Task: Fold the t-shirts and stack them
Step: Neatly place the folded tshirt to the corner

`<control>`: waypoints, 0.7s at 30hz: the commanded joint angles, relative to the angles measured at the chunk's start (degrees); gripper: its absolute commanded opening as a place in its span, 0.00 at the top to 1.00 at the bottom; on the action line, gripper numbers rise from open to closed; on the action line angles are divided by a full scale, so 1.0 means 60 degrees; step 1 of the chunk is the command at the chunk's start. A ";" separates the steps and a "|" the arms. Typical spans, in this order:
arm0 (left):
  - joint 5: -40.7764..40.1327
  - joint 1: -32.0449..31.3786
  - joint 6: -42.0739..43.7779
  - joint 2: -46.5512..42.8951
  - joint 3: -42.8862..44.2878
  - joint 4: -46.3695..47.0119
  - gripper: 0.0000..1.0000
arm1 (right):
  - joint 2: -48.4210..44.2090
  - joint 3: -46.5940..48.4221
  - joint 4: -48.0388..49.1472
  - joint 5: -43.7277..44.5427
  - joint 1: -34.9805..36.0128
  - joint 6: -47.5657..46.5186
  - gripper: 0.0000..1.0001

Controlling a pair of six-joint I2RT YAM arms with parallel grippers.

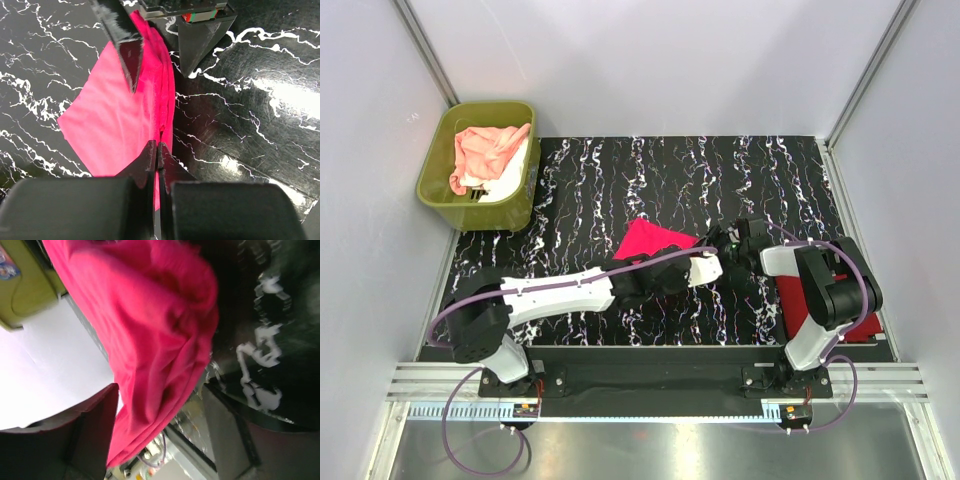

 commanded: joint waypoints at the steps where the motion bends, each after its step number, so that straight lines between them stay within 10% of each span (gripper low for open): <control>1: -0.0140 0.0054 0.0015 -0.0606 0.0182 0.0286 1.00 | 0.0073 -0.0224 0.0829 0.0813 0.0040 0.0475 0.27; 17: -0.0082 0.0068 -0.0117 -0.1090 -0.0082 0.0169 1.00 | 0.1026 0.0112 0.1974 0.1620 0.0055 0.0710 0.41; 21: 0.0005 0.0054 -0.0205 -0.1163 -0.0155 0.0139 1.00 | 0.0982 0.0273 0.1624 0.1664 0.0055 0.0345 0.73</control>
